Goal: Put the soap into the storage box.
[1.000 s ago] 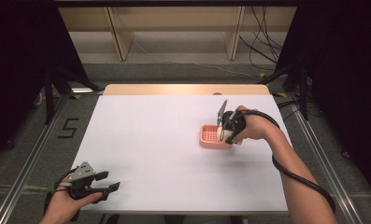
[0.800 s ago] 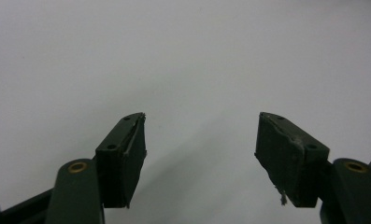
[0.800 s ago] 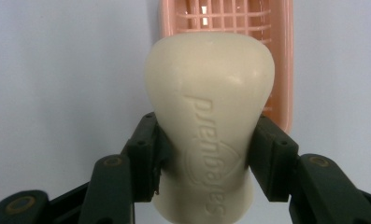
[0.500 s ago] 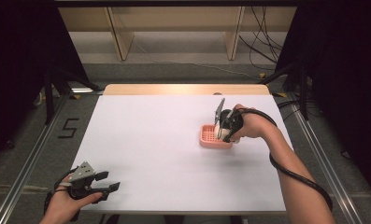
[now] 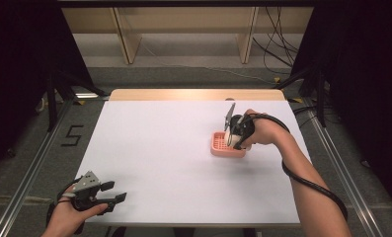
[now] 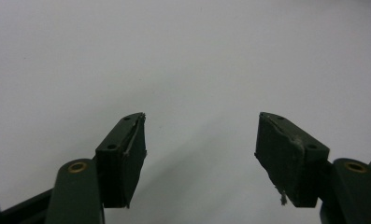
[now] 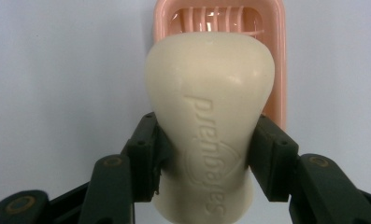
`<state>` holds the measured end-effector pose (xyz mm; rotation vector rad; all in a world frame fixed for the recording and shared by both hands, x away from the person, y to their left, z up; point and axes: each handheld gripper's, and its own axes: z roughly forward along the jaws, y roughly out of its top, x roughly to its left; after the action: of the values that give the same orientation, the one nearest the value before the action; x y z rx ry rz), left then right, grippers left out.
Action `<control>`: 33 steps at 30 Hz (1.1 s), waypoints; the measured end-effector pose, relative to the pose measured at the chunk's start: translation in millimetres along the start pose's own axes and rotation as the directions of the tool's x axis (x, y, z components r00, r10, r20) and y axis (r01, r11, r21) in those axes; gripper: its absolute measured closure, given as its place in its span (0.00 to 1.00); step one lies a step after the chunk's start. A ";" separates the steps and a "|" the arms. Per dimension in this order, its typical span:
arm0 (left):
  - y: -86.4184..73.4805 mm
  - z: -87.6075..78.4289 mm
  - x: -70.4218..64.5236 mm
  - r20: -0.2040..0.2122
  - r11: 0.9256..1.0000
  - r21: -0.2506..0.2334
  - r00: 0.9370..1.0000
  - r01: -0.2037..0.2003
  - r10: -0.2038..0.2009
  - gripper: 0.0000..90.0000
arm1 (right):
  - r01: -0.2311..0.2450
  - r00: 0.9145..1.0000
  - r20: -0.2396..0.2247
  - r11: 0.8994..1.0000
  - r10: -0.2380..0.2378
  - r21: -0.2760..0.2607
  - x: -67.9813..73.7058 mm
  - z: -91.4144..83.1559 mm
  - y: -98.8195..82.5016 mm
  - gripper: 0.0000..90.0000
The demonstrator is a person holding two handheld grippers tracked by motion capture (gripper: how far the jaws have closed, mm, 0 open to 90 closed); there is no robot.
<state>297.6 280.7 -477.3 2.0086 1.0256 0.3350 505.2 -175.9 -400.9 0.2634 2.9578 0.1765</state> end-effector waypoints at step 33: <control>0.0 0.2 -0.5 -0.005 1.000 -0.008 1.000 0.006 -0.006 0.37 | -0.018 1.000 0.010 1.000 0.018 0.005 -2.7 3.3 10.3 0.56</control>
<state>297.4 280.2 -477.3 1.9986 1.0316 0.3412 510.1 -165.9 -402.4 0.2904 2.9476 0.1700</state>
